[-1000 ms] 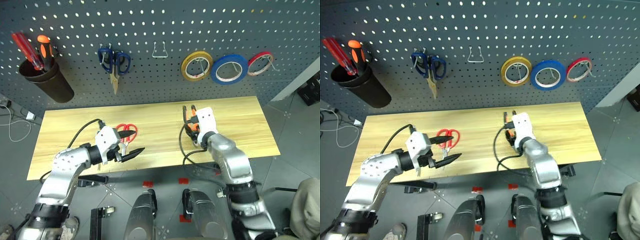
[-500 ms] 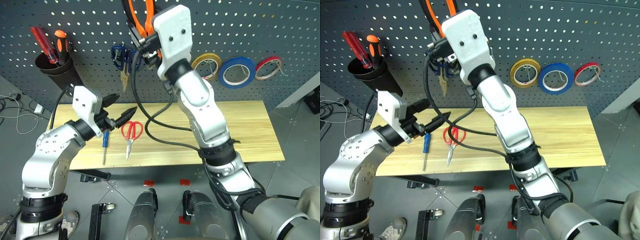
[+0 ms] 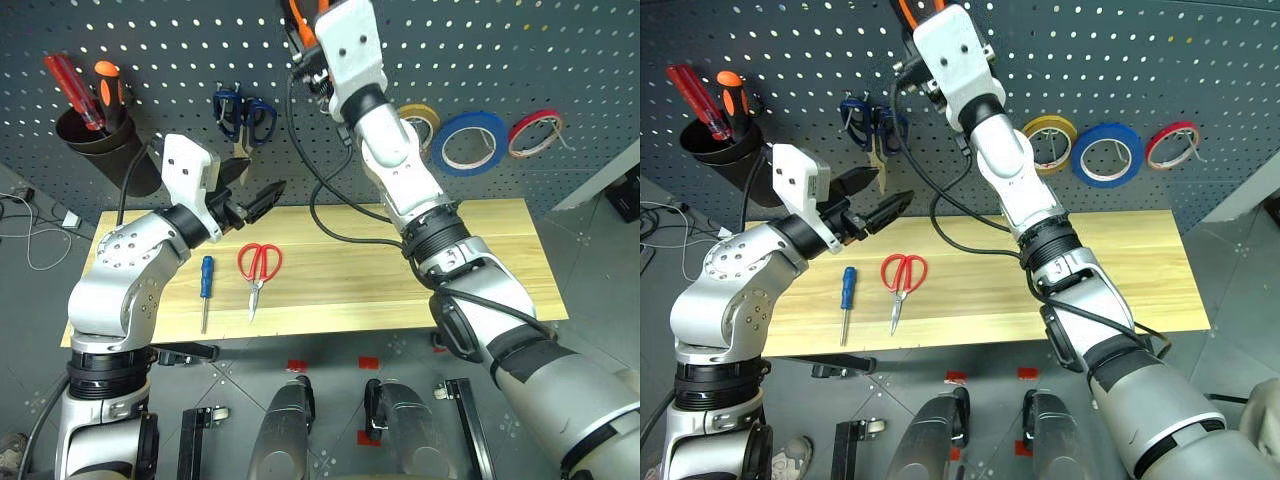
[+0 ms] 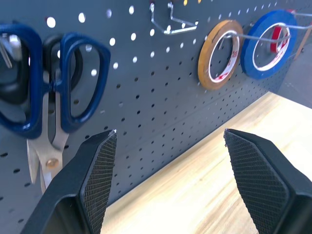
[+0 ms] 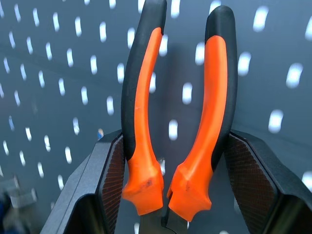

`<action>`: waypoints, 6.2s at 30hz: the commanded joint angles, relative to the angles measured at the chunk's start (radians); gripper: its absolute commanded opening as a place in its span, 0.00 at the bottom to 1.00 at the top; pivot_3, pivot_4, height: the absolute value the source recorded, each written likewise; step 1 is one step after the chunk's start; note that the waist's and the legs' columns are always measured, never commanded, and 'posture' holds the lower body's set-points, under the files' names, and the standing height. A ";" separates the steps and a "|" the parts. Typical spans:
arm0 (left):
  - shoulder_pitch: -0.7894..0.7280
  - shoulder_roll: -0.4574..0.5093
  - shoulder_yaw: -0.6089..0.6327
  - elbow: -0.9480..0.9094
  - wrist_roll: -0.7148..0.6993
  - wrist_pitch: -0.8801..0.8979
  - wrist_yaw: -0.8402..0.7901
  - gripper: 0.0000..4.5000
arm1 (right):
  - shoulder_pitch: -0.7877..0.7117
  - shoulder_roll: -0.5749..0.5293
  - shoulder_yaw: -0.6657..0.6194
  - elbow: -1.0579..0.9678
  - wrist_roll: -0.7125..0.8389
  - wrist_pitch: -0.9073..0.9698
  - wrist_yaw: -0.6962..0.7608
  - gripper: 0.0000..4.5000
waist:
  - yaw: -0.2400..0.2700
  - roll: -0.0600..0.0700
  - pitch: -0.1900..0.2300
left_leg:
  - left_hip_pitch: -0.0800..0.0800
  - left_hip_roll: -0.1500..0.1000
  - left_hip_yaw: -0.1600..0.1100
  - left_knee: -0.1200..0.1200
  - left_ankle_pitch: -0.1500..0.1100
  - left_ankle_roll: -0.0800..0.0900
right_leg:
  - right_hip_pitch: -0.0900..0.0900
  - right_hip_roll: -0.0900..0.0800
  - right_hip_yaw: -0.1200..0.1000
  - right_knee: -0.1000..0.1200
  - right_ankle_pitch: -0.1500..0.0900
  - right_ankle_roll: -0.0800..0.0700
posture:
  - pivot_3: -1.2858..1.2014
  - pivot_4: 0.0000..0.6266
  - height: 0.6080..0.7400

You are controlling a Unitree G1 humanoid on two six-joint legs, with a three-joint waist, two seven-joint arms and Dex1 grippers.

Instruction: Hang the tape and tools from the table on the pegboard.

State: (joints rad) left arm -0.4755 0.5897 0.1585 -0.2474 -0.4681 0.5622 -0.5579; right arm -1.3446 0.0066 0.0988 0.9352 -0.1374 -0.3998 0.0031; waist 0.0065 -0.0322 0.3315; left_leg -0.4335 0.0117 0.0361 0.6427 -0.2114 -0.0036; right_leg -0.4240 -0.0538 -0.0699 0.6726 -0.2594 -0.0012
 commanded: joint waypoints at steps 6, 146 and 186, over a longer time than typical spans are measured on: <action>0.033 -0.017 -0.007 -0.023 0.022 -0.032 0.000 0.82 | 0.025 0.004 0.003 0.014 -0.030 -0.067 -0.049 0.61 | 0.005 0.000 0.000 | 0.000 0.000 -0.001 0.001 0.000 0.000 | 0.000 0.000 0.000 0.000 0.000 0.000 | 0.57 0.56 1.00; 0.051 -0.137 0.143 0.565 0.289 0.289 0.311 0.87 | 0.699 -0.393 0.324 -1.633 0.533 1.455 0.526 1.00 | -0.038 -0.004 0.001 | 0.001 0.000 -0.003 0.003 -0.005 0.005 | 0.001 -0.001 -0.001 0.001 0.000 0.002 | 0.48 0.59 1.00; -0.205 0.015 0.228 0.313 0.487 -0.664 0.557 0.10 | 0.668 -0.226 0.061 -1.584 0.571 1.340 0.394 1.00 | -0.008 -0.021 -0.022 | 0.000 0.000 -0.004 0.004 0.003 0.000 | 0.002 -0.001 -0.005 0.003 0.003 0.001 | 0.50 0.37 1.00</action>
State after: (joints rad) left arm -0.6464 0.5790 0.3786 0.0356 0.0263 -0.0504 0.0050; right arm -0.6585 -0.2230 0.1631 -0.6186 0.4206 0.9472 0.4060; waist -0.0018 -0.0533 0.3096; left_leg -0.4331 0.0114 0.0322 0.6462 -0.2087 -0.0038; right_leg -0.4220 -0.0551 -0.0749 0.6757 -0.2561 0.0000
